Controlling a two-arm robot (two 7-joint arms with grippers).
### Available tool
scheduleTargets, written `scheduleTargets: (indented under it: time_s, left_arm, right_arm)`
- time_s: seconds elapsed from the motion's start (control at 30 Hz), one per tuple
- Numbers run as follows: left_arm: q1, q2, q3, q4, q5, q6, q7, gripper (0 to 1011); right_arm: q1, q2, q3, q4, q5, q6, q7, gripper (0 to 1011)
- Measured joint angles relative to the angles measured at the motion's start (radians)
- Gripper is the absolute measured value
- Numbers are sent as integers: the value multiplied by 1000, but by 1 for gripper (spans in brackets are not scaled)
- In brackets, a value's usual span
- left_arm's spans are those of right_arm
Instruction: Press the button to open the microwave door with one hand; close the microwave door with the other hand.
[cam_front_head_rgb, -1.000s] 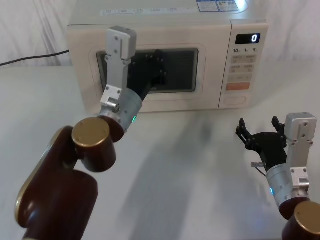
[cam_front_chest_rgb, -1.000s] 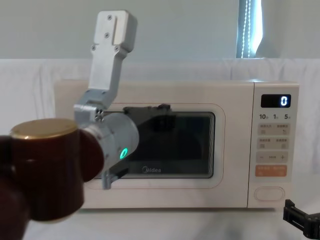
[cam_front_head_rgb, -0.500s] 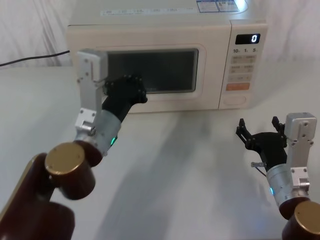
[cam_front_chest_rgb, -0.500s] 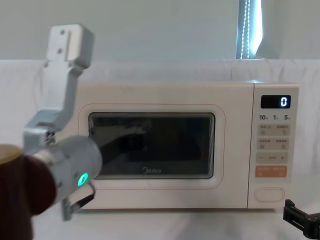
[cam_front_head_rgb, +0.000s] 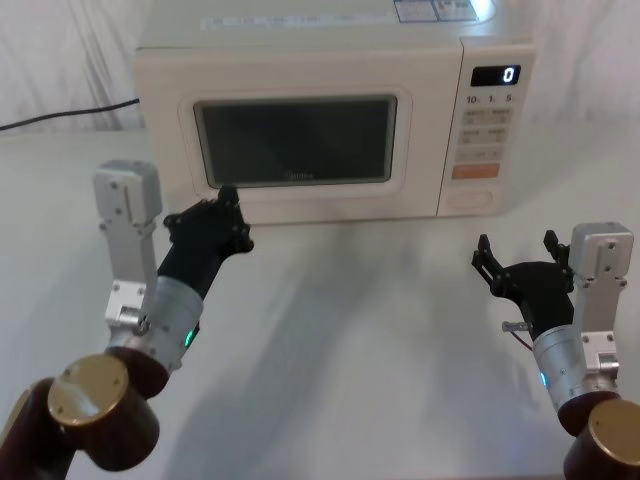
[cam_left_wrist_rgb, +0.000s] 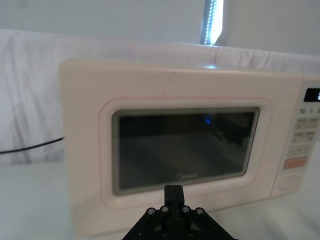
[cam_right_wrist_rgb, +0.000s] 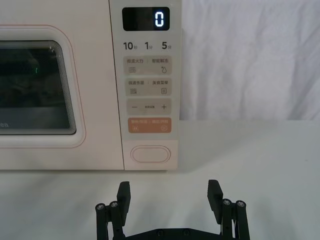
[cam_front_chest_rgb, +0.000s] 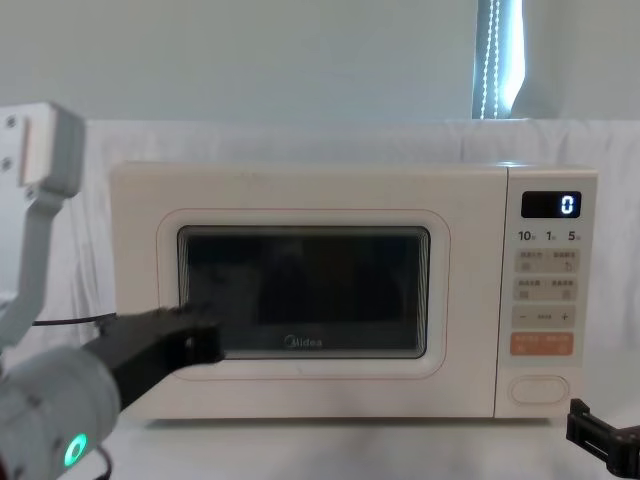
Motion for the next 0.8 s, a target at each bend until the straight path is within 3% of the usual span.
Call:
scheduleTargets:
  time_s: [0.5,0.8]
  left_arm:
    - [127,-2,-59,-45,5,-54,39,0]
    - [150,-9,-86,-48,-7,-64,38,0]
  right_arm:
    - [0,0,0,0,0,0,0,1000]
    - [0,0,0,0,0,0,0,1000]
